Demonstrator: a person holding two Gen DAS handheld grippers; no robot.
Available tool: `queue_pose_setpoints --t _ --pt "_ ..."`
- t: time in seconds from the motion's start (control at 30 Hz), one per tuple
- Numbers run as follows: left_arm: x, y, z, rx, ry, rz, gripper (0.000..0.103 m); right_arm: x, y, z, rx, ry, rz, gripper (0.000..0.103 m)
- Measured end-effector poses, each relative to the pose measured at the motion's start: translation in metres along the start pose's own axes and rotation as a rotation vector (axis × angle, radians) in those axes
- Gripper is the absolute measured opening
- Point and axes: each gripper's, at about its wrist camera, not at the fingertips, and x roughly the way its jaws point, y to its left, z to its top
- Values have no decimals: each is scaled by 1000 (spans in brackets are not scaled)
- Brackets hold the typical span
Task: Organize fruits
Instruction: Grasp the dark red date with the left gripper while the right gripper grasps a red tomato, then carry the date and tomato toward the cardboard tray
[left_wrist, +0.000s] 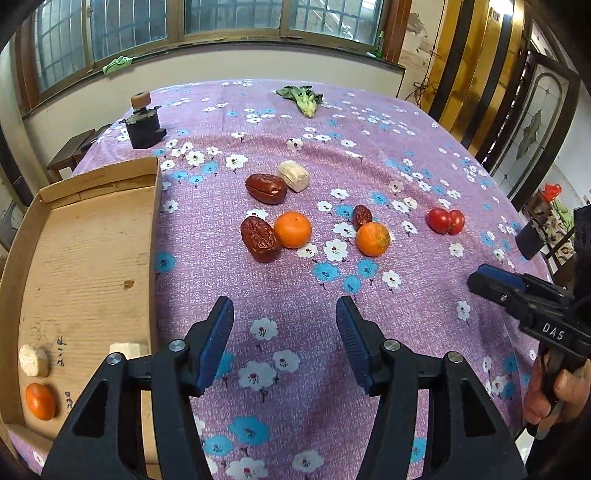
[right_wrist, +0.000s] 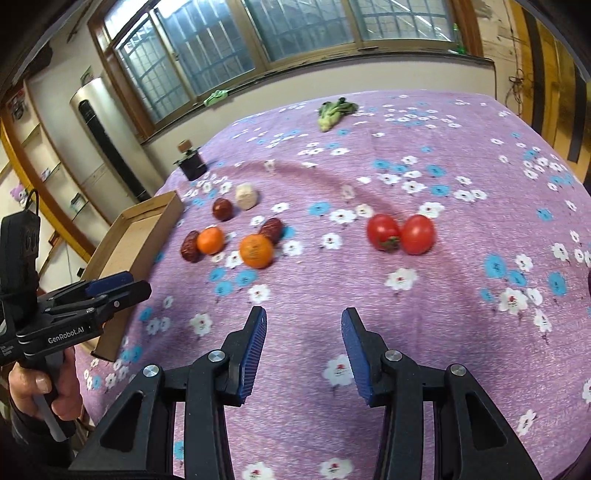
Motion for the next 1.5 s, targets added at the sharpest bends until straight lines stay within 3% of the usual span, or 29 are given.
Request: queue_pose_setpoints --t 0.17,0.5,0.77,0.9,0.97,1.07,1.33,1.43,1.5 --pt "14 4 8 -18 16 0 56 5 -14 7 11 -2 -33 45" --pt "41 13 27 -55 33 -12 56 24 -53 31 50 -19 -201 42" --pt "69 22 39 -100 58 -30 56 45 -64 46 76 -17 -183 41" --pt "75 22 41 -118 51 -90 56 47 -69 48 91 -18 -157 41" --pt "76 19 42 -112 45 -109 49 47 -71 47 95 -24 -149 35" --pt "76 17 42 -103 43 -108 47 45 -71 47 91 -29 -154 30" --pt "61 17 32 -96 19 -102 44 29 -60 38 77 -46 -144 29" --pt "50 17 28 -86 7 -108 29 19 -52 35 70 -55 -133 29" --pt "44 18 24 -87 4 -120 29 14 -47 33 64 -60 -128 29"
